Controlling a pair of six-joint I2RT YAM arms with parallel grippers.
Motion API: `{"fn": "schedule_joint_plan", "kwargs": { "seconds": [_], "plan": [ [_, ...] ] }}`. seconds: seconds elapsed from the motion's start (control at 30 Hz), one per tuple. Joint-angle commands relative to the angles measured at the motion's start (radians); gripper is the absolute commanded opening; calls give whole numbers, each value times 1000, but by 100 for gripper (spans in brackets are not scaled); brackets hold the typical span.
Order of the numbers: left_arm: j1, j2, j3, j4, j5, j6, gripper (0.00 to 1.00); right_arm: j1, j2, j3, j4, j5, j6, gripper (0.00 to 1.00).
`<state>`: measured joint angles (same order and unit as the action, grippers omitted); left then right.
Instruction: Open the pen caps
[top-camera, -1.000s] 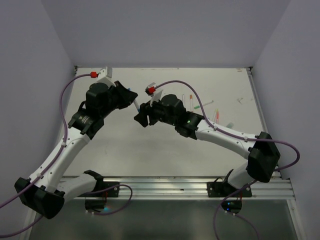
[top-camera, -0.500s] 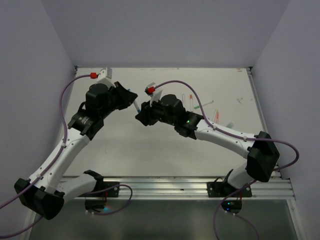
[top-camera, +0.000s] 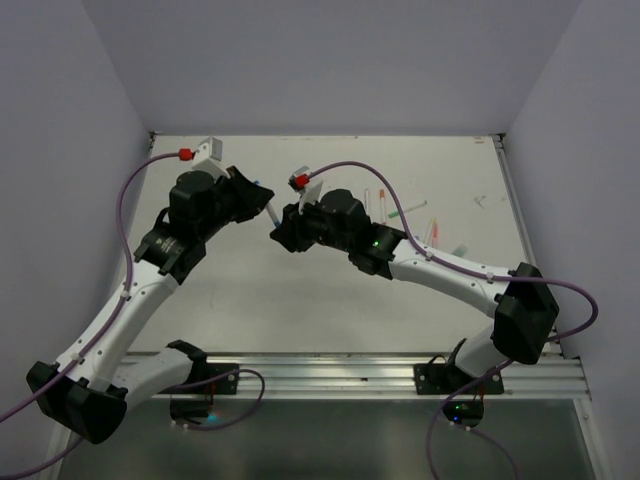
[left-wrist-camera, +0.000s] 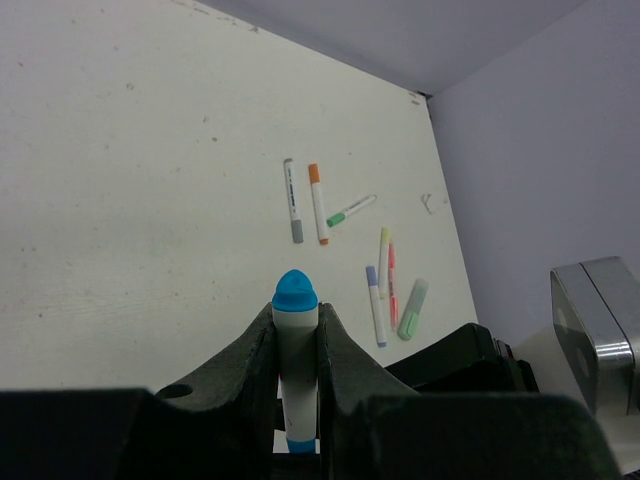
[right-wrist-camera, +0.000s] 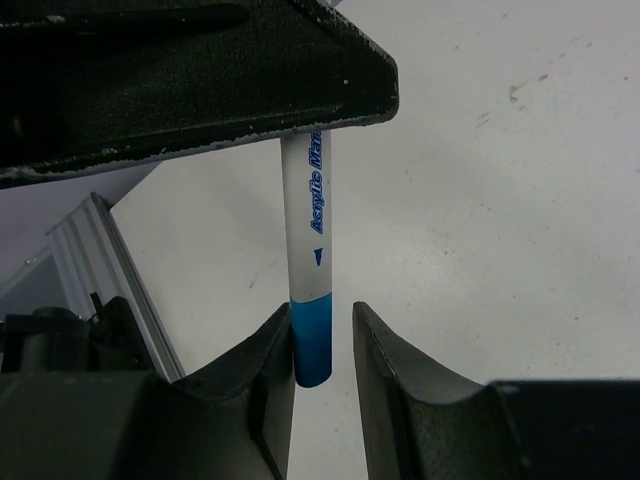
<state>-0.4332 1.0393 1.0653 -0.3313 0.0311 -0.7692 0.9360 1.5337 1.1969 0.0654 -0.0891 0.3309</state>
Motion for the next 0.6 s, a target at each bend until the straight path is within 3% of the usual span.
{"fn": "schedule_joint_plan", "kwargs": {
  "seconds": [0.0,0.1,0.33,0.57],
  "plan": [
    [-4,-22,-11,-9,29,-16,0,-6,-10,38,50,0,10,34],
    [-4,-24,-13,-8,29,-18,0,-6,-9,38,54,-3,10,40],
    [-4,-24,-13,-8,23,-19,0,-5,-6,44,60,-9,13,39],
    [-4,-22,-13,3,10,-28,0,-6,-9,26,57,-9,13,13]
  ]
}}
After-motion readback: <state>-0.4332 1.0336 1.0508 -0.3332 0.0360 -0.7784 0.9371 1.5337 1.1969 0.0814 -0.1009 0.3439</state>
